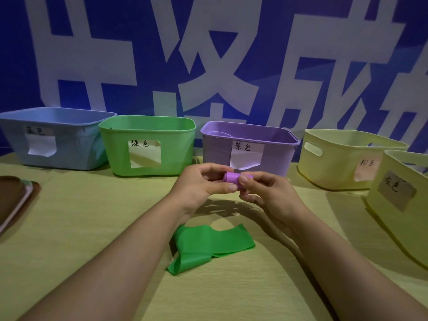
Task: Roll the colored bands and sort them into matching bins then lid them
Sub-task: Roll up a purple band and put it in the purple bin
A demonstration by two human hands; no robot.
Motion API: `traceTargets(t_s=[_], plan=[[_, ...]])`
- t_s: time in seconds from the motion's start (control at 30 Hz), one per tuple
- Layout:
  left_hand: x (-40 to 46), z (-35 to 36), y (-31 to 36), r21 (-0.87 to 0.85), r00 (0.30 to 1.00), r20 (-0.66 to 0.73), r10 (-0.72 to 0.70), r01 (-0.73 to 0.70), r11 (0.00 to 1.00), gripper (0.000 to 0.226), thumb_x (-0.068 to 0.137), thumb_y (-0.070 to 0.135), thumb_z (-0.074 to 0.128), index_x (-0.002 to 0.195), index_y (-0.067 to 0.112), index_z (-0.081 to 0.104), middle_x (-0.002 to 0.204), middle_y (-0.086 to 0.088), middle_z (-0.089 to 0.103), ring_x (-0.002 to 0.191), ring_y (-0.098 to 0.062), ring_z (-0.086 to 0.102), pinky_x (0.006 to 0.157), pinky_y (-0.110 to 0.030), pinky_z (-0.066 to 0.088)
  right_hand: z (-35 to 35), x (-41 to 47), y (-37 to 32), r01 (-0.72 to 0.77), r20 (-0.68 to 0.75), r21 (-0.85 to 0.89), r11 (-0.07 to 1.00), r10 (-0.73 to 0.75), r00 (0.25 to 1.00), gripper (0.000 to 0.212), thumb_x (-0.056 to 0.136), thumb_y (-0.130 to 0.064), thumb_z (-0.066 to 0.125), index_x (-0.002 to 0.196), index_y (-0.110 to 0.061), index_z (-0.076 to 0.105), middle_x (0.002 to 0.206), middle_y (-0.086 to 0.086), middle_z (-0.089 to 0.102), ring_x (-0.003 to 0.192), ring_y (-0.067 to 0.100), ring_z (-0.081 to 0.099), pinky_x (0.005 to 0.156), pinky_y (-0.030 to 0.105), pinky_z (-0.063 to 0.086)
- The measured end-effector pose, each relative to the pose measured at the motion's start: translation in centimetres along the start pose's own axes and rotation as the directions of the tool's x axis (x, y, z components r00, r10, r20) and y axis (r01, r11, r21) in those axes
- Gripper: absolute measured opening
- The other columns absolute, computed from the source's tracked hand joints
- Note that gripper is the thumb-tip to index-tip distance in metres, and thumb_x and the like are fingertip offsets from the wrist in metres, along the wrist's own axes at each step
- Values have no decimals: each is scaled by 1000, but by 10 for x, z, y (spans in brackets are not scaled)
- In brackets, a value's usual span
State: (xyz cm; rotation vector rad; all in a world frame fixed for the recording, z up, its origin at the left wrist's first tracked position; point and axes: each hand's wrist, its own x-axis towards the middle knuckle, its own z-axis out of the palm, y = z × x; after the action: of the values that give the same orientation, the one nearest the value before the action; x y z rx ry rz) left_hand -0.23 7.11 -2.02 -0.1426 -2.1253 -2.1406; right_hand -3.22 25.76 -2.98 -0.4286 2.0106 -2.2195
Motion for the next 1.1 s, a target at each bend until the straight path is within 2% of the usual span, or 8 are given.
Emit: traceTargets(t_s=[0.23,0.33,0.43,0.53,0.63,0.77,0.93,1.1], plan=[[-1,-2,0,-17,1000,25,-4,4,1000,48,70,-13,82,110,13,75,105,-4,79,98,-15,76,83,-24,60,1,-1,1,47,-14,-65,997,-48,999,39,73,-27,78,107,-10,75,99,11,78,94,28,74,87,36,60],[-2,0,2,-124,996,72,-46,55,991,51,74,-13,79,118,11,71,110,-9,78,101,-19,76,83,-25,60,1,-2,0,89,-34,-93,992,-93,995,40,73,-26,79,110,-11,74,100,7,78,94,24,75,81,28,59],[-3,5,3,-203,990,90,-110,126,971,49,76,14,83,122,9,68,111,-11,77,102,-21,76,91,-31,60,-1,-3,-1,145,-47,-128,981,-153,987,37,74,-23,81,109,-15,74,100,5,78,95,19,75,82,27,58],[-3,6,5,-152,983,51,-174,179,972,52,79,48,73,113,8,72,102,-11,79,99,-26,76,91,-34,59,0,-4,-2,185,-65,-219,958,-203,977,34,74,-17,85,106,-20,76,98,1,78,93,13,74,81,23,59],[-3,6,6,-86,976,4,-216,215,973,57,85,57,68,110,5,71,95,-15,79,92,-28,77,83,-32,61,3,-6,-3,213,-30,-243,947,-227,974,33,74,-12,87,104,-21,76,97,-4,78,92,10,73,83,24,60],[-5,6,6,-72,975,-34,-221,218,973,50,86,48,73,103,2,72,89,-17,79,77,-22,75,70,-25,61,5,-8,-4,223,27,-233,946,-224,974,35,74,-9,85,107,-17,76,97,0,78,92,13,75,82,23,59],[-2,4,4,-147,973,-23,-230,224,963,37,89,32,76,103,-2,73,92,-20,78,76,-22,75,67,-23,61,6,-8,-3,173,73,-160,972,-163,984,33,77,-9,82,108,-18,74,103,3,78,96,16,75,80,23,58],[0,2,3,-180,977,29,-210,212,961,32,87,23,77,108,-2,73,97,-20,78,85,-24,76,75,-24,62,7,-5,-2,62,27,9,998,-63,998,44,73,-37,79,111,-17,71,109,5,75,104,22,73,89,35,59]])
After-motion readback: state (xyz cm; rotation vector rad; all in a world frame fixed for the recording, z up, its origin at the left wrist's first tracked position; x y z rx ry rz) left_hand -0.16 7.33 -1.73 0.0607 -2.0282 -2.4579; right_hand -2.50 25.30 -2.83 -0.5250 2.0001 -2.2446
